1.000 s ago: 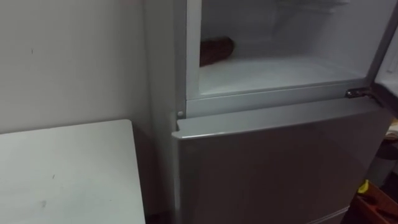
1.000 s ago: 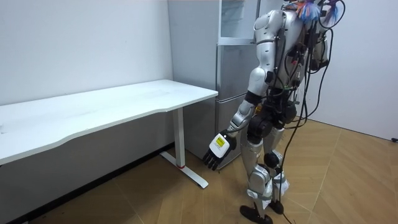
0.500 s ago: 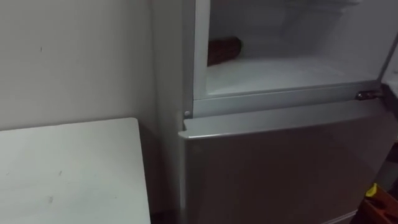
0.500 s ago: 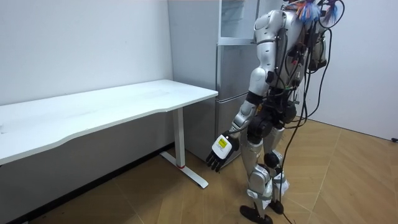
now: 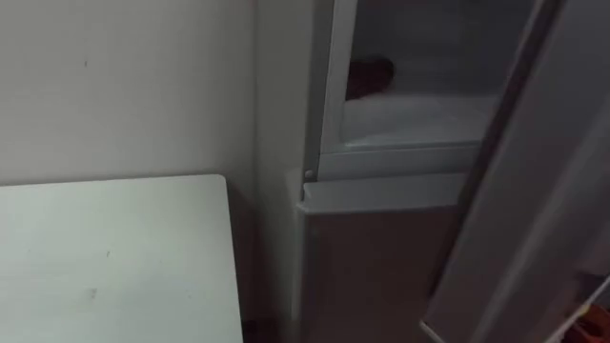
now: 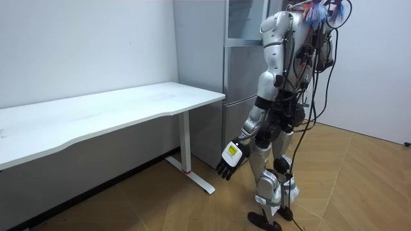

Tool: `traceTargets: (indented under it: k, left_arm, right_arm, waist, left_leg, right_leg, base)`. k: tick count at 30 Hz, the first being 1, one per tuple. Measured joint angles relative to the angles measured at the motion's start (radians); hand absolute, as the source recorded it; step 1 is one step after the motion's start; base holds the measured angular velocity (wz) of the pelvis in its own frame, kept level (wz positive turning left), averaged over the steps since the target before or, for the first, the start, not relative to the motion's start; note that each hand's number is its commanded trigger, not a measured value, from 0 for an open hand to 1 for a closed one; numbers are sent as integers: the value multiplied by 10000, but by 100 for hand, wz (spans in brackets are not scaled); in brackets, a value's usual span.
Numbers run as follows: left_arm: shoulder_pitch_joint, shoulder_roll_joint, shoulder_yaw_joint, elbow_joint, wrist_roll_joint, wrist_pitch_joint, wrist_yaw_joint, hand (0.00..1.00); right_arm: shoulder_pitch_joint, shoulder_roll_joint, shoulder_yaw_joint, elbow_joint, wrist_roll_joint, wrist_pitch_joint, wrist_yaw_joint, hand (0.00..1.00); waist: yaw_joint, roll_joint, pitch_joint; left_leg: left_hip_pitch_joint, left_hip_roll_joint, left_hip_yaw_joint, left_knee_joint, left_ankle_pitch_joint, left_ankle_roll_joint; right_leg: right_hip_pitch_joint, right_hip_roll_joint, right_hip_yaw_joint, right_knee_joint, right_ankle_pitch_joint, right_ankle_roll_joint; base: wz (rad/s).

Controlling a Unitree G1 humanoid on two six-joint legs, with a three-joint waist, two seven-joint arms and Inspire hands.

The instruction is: Put the bottle in the upper fridge

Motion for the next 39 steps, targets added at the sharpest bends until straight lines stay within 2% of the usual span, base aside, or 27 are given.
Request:
traceTargets:
  k: [9,18,28,32,39]
  left_arm:
    - [-8,0,-185,-3,9,2,198,0]
    - [-2,4,-655,45,196,49,393,0]
    - [47,7,-787,20,849,331,368,0]
    - [47,6,-729,-15,884,385,274,0]
    - [-56,27,-694,-20,1012,368,70,0]
  right_arm:
    - [-121,0,66,-14,-153,-62,254,0]
    - [-399,0,395,-64,-836,-63,235,0]
    - [-403,0,465,-67,-846,-63,244,0]
    - [-446,-1,434,-258,-925,-61,239,0]
    - [-1395,-8,453,-444,-2170,-71,273,0]
  waist:
    - [-1,52,-3]
    - [-2,14,8]
    - [4,-1,-4]
    - [-6,50,-39]
    - [12,24,-51]
  left_leg:
    - [-13,2,-9,2,-1,-2]
    - [-16,12,-11,10,-6,-10]
    - [-17,13,-18,15,-6,-10]
    - [-17,15,-17,27,-5,-10]
    - [9,36,-34,108,-13,-22]
  right_leg:
    - [66,-1,-14,4,4,-2]
    - [71,10,-12,6,9,-11]
    - [79,7,-21,3,10,-11]
    - [77,1,-46,4,10,-11]
    - [181,-35,-252,-4,20,-21]
  base:
    - [0]
    - [0]
    - [0]
    - [0]
    - [0]
